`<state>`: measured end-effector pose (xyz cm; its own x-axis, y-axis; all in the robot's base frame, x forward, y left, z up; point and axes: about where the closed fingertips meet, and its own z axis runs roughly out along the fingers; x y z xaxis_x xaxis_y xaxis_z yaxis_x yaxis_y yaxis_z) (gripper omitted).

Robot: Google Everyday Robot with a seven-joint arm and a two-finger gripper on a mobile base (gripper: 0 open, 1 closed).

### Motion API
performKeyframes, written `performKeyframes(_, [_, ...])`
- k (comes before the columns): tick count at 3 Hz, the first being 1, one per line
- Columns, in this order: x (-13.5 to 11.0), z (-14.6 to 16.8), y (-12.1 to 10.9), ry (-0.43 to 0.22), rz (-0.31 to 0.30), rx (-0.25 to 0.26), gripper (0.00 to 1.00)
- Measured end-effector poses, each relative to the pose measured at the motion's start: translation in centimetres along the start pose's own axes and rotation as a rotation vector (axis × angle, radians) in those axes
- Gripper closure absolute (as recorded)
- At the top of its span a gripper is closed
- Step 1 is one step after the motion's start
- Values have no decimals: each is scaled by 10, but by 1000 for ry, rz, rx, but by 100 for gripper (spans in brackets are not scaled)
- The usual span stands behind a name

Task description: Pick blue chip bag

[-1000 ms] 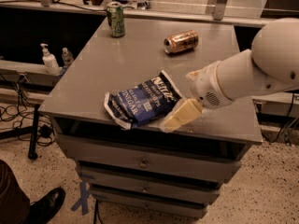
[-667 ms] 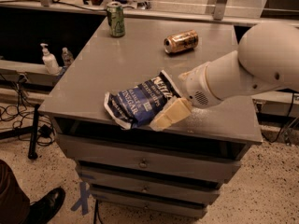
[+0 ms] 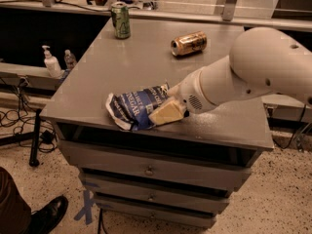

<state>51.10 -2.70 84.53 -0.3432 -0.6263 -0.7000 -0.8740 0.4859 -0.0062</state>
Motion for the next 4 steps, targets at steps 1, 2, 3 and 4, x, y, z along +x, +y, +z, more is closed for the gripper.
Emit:
performKeyframes(1, [-1, 4, 1, 2, 21, 1, 64])
performKeyframes(2, [-2, -2, -2, 5, 36, 8, 87])
performKeyframes(3, [-6, -19, -10, 0, 50, 22, 100])
performKeyframes(4, [-7, -45, -27, -19, 70, 36, 100])
